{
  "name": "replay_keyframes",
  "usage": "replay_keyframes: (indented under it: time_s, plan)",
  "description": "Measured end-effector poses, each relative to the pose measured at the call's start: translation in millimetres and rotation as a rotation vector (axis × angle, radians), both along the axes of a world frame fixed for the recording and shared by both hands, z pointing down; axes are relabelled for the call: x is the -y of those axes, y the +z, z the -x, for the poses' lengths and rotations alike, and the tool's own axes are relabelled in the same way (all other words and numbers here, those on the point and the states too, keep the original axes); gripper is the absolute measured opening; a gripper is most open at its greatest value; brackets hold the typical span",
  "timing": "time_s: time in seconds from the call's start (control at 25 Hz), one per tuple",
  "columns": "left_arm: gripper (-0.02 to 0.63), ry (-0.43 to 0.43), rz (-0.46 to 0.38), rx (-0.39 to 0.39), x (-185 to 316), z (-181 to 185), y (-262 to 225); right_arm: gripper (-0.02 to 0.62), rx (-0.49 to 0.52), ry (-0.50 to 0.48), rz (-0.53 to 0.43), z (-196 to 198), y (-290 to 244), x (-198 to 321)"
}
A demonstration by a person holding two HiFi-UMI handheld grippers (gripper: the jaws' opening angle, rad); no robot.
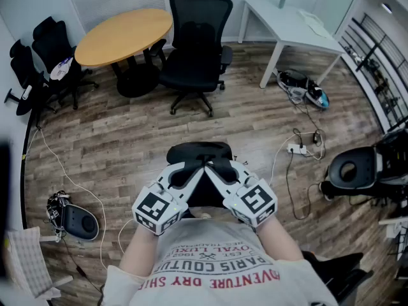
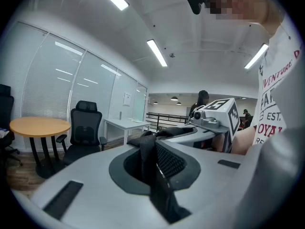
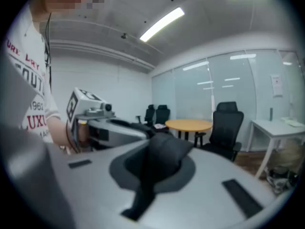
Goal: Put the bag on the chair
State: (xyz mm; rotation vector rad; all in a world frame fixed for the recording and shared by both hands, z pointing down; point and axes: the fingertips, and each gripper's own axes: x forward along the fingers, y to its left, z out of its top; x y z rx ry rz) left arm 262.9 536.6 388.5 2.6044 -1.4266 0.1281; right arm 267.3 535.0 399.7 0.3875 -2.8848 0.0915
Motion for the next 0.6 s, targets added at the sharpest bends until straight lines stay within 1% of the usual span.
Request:
replay_keyframes:
  time_s: [0.44,0.6]
  plan:
    - [0.057,0.026,0.013,0.001,2.1,-4.7,5.3,0.028,-0.005,0.015,0.005,-4.6,6.7,3.7]
    - [0.057,0.023,0.018,0.006,2.3,-3.4,7.5,0.028,0.001,0.032,0.029,-2.2,1.7,5.7]
